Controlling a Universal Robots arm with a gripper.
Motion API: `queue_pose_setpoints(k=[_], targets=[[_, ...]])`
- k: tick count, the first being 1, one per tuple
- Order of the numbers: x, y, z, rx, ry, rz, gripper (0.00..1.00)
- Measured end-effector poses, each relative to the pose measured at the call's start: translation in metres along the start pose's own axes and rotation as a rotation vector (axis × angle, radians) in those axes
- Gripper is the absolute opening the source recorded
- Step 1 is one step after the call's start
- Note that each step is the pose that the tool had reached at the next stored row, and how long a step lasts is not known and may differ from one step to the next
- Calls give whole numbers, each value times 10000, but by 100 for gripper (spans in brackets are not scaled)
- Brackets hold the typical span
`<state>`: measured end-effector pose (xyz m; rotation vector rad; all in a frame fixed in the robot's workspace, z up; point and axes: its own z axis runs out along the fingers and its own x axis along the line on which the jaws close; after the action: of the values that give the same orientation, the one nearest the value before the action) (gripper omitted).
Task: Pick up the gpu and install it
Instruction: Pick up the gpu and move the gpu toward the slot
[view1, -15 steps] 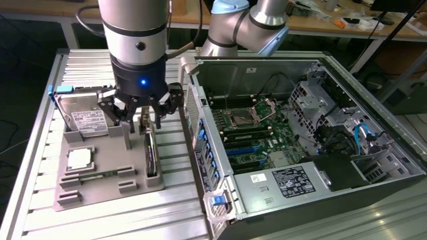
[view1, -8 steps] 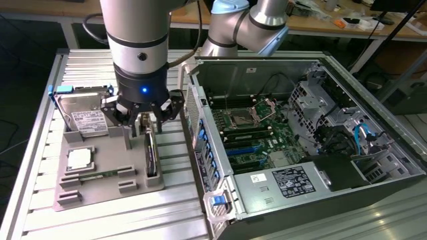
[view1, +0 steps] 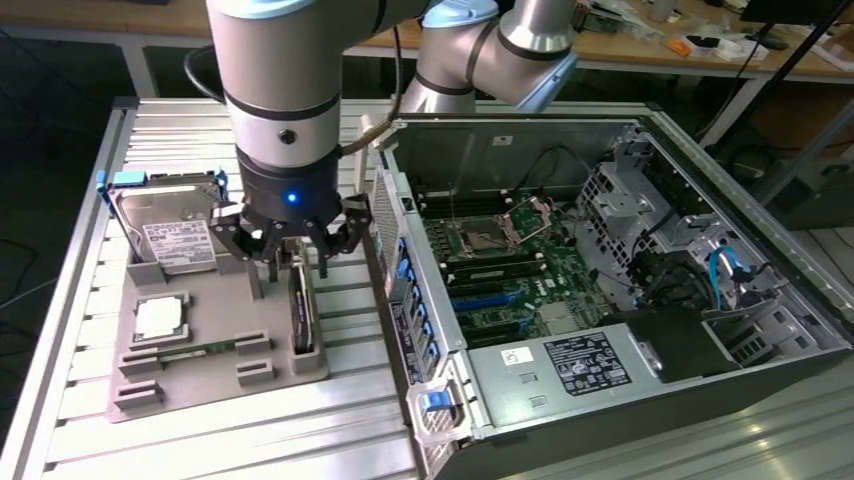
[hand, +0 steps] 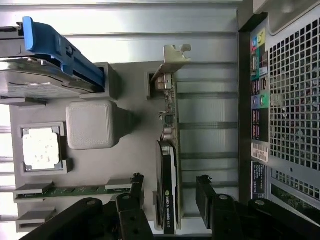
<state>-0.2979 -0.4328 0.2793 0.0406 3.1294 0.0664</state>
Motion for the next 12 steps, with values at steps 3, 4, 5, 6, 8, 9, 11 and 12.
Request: queue_pose_setpoints(k=[3, 4, 5, 6, 8, 9, 11, 12], targets=[[-15, -2, 74, 1, -11, 233, 54], [-15, -3, 92, 2, -11, 253, 54], [-13, -4, 110, 2, -11, 259, 54], [-12, -5, 128, 2, -12, 262, 54], [-10, -7, 164, 2, -12, 265, 54], [-9, -7, 183, 2, -12, 266, 54], [-8, -9, 219, 3, -11, 267, 54], [-7, -10, 237, 3, -12, 268, 54]])
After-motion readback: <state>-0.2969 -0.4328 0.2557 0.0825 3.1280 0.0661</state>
